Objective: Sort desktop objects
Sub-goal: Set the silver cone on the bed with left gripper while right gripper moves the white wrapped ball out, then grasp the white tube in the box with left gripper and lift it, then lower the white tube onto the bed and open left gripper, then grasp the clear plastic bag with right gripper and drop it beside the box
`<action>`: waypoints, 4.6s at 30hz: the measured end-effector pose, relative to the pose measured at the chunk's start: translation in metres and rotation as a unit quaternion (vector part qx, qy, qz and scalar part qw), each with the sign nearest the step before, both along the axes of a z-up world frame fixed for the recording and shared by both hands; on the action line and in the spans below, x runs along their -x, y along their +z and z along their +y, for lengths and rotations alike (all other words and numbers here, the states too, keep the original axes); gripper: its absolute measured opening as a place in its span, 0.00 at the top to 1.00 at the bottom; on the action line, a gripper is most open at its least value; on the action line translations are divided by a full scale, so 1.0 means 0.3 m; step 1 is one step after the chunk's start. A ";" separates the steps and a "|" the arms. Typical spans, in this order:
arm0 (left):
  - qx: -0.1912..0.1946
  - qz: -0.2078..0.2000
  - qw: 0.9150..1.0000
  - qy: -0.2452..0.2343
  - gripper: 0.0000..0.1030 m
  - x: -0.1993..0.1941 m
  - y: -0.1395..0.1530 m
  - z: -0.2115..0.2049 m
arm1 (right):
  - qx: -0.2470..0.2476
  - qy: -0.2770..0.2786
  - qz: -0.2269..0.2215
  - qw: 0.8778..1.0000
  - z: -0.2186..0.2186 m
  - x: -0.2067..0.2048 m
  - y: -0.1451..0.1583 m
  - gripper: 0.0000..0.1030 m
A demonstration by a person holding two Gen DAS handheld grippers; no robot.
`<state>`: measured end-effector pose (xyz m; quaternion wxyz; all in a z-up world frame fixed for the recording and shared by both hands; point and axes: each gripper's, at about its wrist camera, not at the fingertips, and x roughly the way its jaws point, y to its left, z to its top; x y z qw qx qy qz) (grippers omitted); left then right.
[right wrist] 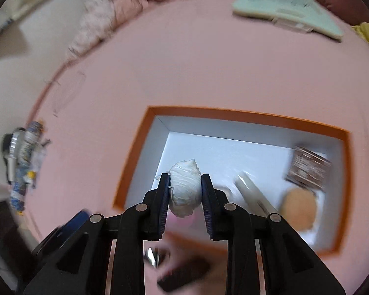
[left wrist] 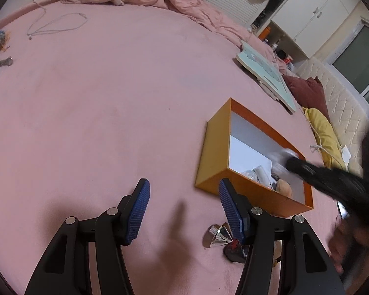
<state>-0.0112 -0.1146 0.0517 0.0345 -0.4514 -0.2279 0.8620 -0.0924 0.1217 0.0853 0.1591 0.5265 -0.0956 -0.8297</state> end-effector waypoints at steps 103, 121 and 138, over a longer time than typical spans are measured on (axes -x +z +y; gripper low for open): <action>0.051 -0.028 0.996 -0.064 0.20 -0.162 -0.062 0.193 | 0.013 -0.008 0.035 0.999 0.164 -0.182 0.072 0.37; 0.004 -0.023 0.999 -0.044 0.20 -0.130 -0.066 0.163 | 0.009 -0.006 -0.174 0.985 0.068 0.123 -0.222 0.66; 0.042 -0.011 0.998 -0.035 0.20 -0.163 -0.060 0.177 | -0.044 -0.076 -0.056 0.995 0.311 -0.376 -0.121 0.65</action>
